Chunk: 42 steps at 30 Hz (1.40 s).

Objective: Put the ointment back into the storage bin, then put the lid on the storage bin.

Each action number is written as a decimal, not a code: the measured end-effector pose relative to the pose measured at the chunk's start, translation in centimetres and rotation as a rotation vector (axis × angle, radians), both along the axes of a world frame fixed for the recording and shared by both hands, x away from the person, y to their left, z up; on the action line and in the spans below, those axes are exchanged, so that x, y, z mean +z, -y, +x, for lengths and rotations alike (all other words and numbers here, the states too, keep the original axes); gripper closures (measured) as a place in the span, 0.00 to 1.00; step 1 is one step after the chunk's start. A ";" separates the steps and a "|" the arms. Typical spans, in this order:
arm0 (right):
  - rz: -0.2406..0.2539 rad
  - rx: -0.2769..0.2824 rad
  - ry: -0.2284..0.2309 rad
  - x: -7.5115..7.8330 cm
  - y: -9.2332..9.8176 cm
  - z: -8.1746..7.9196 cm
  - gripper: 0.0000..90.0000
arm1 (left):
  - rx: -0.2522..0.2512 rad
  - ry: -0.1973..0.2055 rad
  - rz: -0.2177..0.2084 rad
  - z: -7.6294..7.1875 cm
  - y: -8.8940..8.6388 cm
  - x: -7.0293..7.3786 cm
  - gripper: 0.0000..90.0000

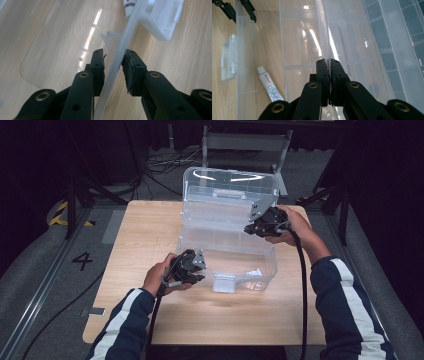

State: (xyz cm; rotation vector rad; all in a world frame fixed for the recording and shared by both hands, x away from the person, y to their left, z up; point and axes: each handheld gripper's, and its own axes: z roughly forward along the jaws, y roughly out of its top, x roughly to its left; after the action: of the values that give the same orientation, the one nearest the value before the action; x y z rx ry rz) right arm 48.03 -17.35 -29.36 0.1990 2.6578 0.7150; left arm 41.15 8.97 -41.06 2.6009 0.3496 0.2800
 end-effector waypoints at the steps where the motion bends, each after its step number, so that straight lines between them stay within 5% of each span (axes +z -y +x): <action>1: 0.002 0.001 -0.005 0.0 0.0 -0.1 0.98 | -0.002 0.000 -0.001 0.0 0.0 0.0 0.80; 28: 0.030 0.017 -0.015 -0.5 0.3 -1.3 0.97 | -0.010 0.018 -0.023 -0.1 -0.2 -0.3 0.78; 42: 0.059 0.015 -0.011 -0.9 0.6 -2.1 0.97 | -0.013 0.043 0.005 -0.3 0.2 -0.3 0.77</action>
State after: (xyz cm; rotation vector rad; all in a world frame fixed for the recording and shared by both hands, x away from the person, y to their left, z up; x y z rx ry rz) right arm 45.92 -17.98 -30.30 0.1996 2.6536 0.7997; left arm 40.81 8.79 -41.36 2.5974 0.3169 0.3316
